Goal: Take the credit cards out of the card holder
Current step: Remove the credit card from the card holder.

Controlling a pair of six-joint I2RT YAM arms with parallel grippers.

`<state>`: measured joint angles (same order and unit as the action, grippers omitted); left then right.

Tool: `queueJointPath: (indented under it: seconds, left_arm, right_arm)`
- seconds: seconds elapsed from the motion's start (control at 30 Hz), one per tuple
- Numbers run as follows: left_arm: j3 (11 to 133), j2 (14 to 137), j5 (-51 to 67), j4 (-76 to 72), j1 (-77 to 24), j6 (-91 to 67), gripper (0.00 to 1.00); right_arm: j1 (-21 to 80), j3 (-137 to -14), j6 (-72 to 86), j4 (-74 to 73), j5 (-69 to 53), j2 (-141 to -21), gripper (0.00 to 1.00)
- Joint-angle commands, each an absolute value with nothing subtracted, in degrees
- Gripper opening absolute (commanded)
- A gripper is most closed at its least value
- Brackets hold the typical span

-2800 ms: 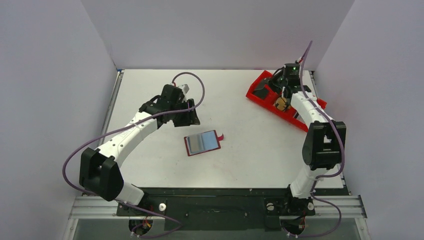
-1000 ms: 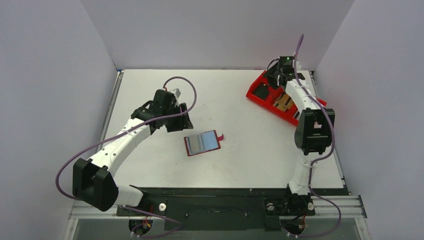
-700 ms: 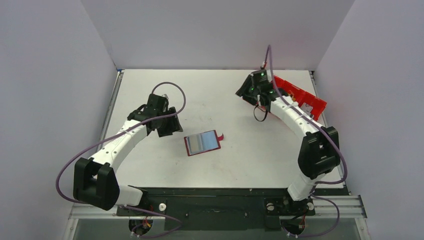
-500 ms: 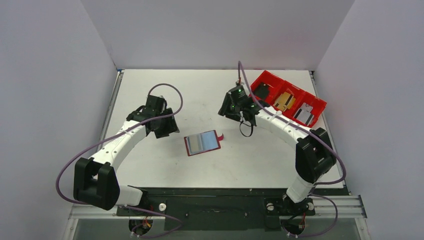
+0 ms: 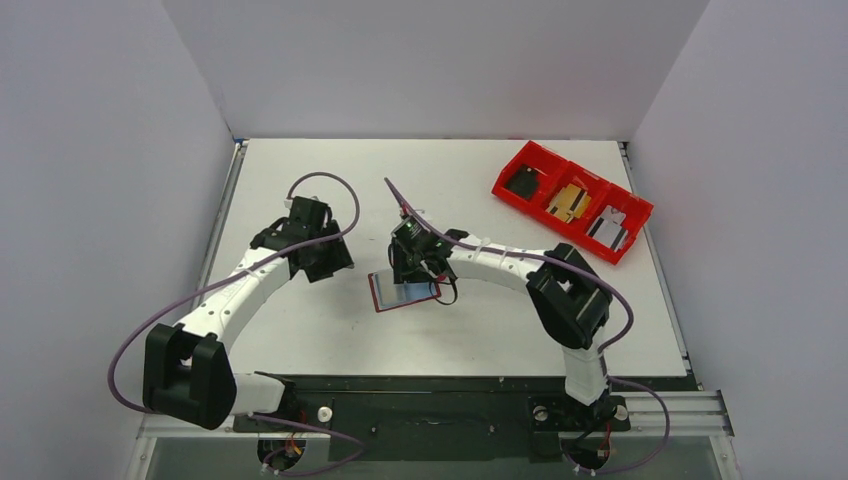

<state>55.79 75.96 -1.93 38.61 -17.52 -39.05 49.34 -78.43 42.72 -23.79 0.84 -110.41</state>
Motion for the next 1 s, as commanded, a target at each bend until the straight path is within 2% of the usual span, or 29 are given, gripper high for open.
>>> queueJointPath:
  seconds: [0.0,0.97]
  left_arm:
    - [55.6,74.0,-3.4,37.5,-17.2,-40.6,0.51]
    - [53.3,75.7,-0.7,34.8,-17.1,-40.7,0.51]
  right_arm:
    - [50.8,-82.0,40.2,-25.0,1.8,-112.5,0.43]
    - [54.1,-87.1,39.8,-29.6,3.9,-120.1,0.42]
